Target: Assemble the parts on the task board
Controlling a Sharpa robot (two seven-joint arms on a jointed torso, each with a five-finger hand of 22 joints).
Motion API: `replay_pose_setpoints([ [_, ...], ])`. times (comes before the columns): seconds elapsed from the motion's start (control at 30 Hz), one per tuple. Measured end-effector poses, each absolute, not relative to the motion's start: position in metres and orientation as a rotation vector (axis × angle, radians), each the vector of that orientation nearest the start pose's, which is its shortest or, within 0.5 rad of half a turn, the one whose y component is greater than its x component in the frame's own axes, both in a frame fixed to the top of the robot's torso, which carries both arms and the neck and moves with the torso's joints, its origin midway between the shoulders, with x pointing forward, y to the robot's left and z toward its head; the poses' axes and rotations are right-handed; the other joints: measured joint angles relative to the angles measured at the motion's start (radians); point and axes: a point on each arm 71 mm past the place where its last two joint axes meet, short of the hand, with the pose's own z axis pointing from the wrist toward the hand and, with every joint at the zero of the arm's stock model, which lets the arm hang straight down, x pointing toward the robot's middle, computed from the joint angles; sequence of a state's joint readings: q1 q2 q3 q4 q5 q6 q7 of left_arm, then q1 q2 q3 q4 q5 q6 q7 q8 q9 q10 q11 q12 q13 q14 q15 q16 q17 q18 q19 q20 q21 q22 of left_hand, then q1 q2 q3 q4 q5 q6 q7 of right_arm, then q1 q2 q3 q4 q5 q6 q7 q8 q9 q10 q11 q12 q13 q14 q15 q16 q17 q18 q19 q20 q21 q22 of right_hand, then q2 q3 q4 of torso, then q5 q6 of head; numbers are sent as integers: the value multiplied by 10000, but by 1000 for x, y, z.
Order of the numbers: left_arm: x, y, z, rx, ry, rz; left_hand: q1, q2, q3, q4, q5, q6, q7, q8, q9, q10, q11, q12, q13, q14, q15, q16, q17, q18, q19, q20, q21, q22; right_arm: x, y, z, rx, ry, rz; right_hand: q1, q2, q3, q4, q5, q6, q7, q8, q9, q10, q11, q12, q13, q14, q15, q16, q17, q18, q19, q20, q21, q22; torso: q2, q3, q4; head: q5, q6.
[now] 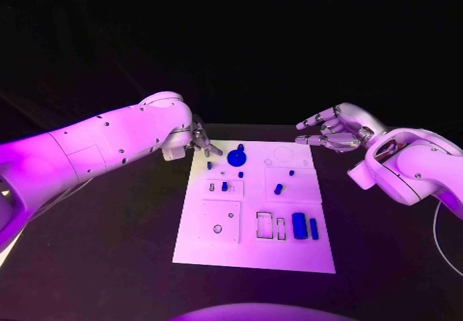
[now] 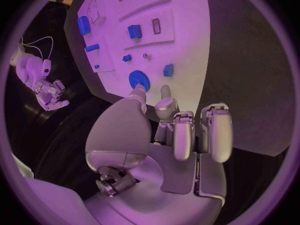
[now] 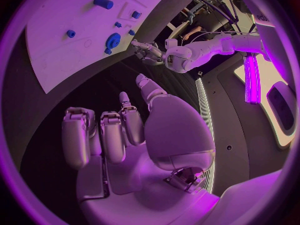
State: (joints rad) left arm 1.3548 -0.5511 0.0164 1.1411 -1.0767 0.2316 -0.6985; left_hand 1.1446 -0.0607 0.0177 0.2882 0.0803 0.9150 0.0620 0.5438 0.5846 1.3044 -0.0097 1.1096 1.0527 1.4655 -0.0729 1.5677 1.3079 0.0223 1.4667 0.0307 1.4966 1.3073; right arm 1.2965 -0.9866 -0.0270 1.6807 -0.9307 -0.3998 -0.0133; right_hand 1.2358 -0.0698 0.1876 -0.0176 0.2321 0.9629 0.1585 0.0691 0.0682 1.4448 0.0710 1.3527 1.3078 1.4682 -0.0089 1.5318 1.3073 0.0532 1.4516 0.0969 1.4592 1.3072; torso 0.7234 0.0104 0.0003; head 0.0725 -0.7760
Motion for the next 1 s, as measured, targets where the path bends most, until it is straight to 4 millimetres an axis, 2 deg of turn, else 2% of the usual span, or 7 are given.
replay_pose_setpoints([
  [0.23,574,190,-158,-2669,22711,-1173,9,73,-107,18,0,105,-36,0,-10,39,-39,57,59,0,0,0,-1,1,0,0,0,0,473,-228,-123,3017,15928,9540,0,0,-27,27,0,0,0,0,0,0,0,0,-1,0,0,0,0,1,0,0,0,0,27,-17,-18,40,-4],
  [0.63,576,192,-161,-2385,22992,-844,-13,95,-150,-14,0,166,-87,40,-9,122,-44,145,117,0,-1,0,-2,3,0,-1,51,8,473,-227,-123,3010,15948,9553,0,0,-27,27,0,0,0,0,0,0,0,0,-2,0,0,0,8,1,0,0,0,-1,27,-12,-13,71,-35],
  [1.0,575,192,-164,-2137,23348,-755,183,291,-206,-70,0,283,-143,129,-9,178,-101,207,165,0,-1,0,-3,4,0,-1,50,7,473,-227,-123,3007,15963,9554,0,0,-27,27,28,0,0,0,-1,0,0,0,-3,0,0,0,6,0,0,0,0,-1,24,-6,-14,106,-53],
])
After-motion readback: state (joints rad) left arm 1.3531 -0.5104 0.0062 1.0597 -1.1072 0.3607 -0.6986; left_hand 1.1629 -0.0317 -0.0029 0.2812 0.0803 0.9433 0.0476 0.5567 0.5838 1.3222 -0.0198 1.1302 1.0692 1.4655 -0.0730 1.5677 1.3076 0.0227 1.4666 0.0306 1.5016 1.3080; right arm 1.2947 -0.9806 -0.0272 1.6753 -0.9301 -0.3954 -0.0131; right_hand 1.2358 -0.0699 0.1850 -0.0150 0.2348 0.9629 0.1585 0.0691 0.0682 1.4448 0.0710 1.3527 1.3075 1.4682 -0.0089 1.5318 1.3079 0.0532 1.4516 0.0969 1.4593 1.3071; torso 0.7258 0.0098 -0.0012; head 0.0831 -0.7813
